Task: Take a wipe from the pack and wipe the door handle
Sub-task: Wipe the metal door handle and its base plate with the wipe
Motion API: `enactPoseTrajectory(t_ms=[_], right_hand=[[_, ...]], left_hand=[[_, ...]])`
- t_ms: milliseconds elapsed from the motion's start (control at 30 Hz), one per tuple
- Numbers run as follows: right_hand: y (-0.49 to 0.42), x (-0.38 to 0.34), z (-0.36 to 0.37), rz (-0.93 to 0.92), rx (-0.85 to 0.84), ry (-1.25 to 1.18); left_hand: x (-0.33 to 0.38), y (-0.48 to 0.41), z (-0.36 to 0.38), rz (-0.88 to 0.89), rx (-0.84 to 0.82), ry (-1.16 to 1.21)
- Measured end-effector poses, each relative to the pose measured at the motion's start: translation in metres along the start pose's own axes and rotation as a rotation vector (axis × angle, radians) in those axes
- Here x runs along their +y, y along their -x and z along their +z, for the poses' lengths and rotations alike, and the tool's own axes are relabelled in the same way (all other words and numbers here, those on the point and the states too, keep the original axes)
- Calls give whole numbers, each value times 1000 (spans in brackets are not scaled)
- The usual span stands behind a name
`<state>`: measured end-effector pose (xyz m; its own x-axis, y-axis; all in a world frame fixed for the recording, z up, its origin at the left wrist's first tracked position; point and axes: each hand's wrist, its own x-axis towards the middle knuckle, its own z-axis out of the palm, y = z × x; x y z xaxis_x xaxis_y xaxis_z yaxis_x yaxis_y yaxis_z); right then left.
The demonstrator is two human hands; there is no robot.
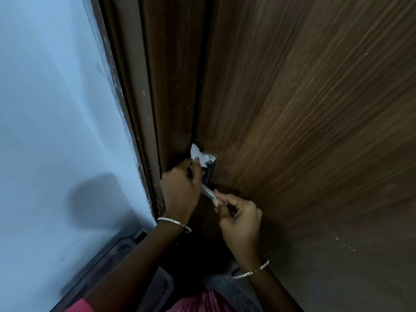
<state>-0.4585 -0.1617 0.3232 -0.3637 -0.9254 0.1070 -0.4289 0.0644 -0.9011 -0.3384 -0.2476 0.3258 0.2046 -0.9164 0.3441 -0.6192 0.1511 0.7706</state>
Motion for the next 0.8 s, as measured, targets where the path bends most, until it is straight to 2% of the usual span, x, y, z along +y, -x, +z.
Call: enactPoseTrajectory(t_ms=[100, 233, 400, 800], right_hand=[[0, -1, 0, -17, 5, -7], [-1, 1, 1, -13, 3, -29], [0, 2, 2, -9, 5, -21], [-2, 2, 0, -27, 7, -46]], left_hand=[[-11, 9, 3, -89, -49, 3], [-7, 11, 1, -153, -17, 70], [-5, 6, 0, -93, 1, -51], [-21, 27, -12, -57, 41, -38]])
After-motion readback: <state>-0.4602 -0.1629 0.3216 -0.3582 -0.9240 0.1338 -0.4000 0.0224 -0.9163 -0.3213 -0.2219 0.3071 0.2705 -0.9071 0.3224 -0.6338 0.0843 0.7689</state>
